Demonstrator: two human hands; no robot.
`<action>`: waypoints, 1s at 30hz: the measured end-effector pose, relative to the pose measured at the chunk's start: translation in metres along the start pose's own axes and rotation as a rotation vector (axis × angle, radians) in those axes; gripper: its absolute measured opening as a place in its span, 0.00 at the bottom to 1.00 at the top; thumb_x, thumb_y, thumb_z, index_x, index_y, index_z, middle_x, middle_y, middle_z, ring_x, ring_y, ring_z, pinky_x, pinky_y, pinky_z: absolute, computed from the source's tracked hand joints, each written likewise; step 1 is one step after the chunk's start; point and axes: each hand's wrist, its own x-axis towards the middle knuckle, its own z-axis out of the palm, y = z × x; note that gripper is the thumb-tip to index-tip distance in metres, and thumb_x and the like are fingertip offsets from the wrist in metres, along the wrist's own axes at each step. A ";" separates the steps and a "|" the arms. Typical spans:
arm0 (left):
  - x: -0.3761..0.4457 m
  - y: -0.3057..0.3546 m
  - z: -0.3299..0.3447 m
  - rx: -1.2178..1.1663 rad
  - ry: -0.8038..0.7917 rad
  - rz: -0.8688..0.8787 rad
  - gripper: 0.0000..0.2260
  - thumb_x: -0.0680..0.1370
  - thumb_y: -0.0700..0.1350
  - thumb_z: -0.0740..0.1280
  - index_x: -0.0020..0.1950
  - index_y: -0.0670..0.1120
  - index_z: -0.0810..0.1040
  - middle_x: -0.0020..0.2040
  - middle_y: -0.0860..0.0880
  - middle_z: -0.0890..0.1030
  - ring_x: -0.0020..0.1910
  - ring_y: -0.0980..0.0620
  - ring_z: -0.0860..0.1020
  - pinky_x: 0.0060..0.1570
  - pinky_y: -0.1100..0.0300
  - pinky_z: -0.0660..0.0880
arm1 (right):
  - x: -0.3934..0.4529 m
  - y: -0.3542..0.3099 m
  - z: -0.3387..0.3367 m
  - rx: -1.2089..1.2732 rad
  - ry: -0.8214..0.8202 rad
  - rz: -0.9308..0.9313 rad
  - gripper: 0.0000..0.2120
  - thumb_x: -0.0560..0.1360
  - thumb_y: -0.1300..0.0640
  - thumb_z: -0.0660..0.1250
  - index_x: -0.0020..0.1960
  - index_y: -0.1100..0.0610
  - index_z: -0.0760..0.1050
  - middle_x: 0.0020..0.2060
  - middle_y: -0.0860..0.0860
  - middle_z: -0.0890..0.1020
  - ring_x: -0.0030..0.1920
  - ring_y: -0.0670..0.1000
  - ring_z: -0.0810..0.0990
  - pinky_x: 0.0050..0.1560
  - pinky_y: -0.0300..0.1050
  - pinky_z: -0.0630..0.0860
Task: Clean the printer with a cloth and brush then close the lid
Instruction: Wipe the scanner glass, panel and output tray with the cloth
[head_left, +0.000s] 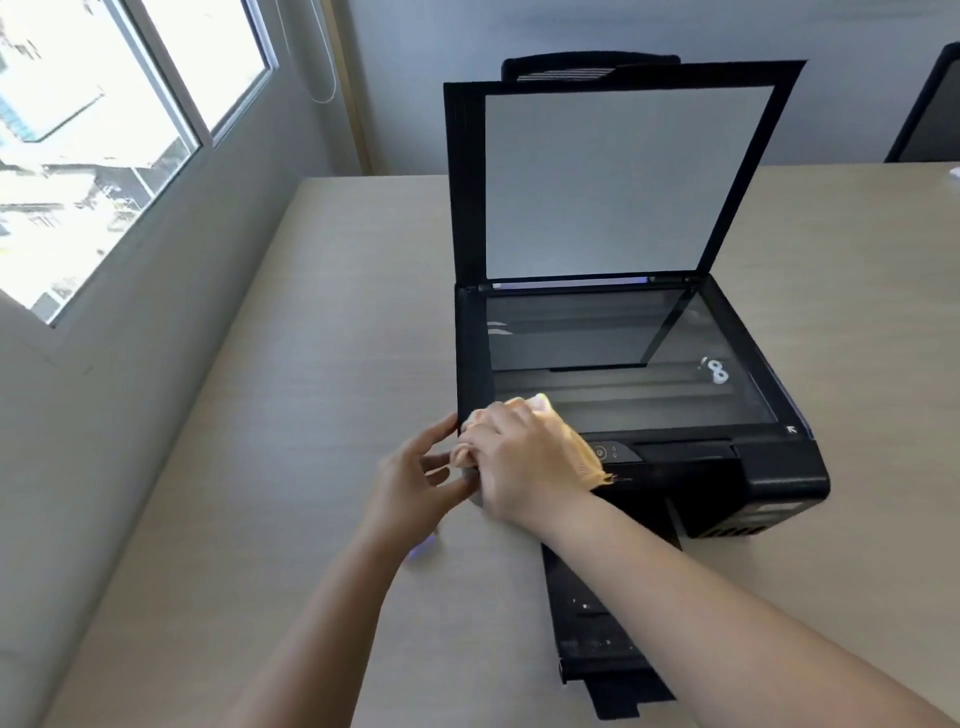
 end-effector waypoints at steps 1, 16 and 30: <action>0.002 0.000 -0.002 -0.003 -0.007 -0.002 0.28 0.69 0.41 0.76 0.67 0.57 0.75 0.54 0.59 0.83 0.50 0.69 0.80 0.44 0.77 0.73 | 0.006 -0.007 0.000 0.027 -0.020 -0.001 0.09 0.63 0.60 0.69 0.44 0.52 0.80 0.44 0.51 0.78 0.44 0.56 0.75 0.49 0.48 0.72; 0.004 -0.012 -0.009 -0.075 -0.059 -0.014 0.20 0.73 0.39 0.74 0.63 0.48 0.79 0.52 0.54 0.85 0.52 0.62 0.82 0.45 0.73 0.75 | 0.028 0.008 -0.015 0.095 -0.167 -0.042 0.13 0.74 0.61 0.62 0.51 0.53 0.83 0.48 0.54 0.78 0.52 0.54 0.75 0.54 0.42 0.64; 0.027 0.020 0.012 0.302 0.128 0.518 0.13 0.76 0.40 0.65 0.60 0.49 0.79 0.60 0.53 0.76 0.58 0.55 0.74 0.59 0.65 0.69 | -0.104 0.079 0.005 0.388 0.621 0.554 0.08 0.73 0.69 0.66 0.48 0.59 0.73 0.51 0.50 0.72 0.53 0.52 0.73 0.55 0.44 0.75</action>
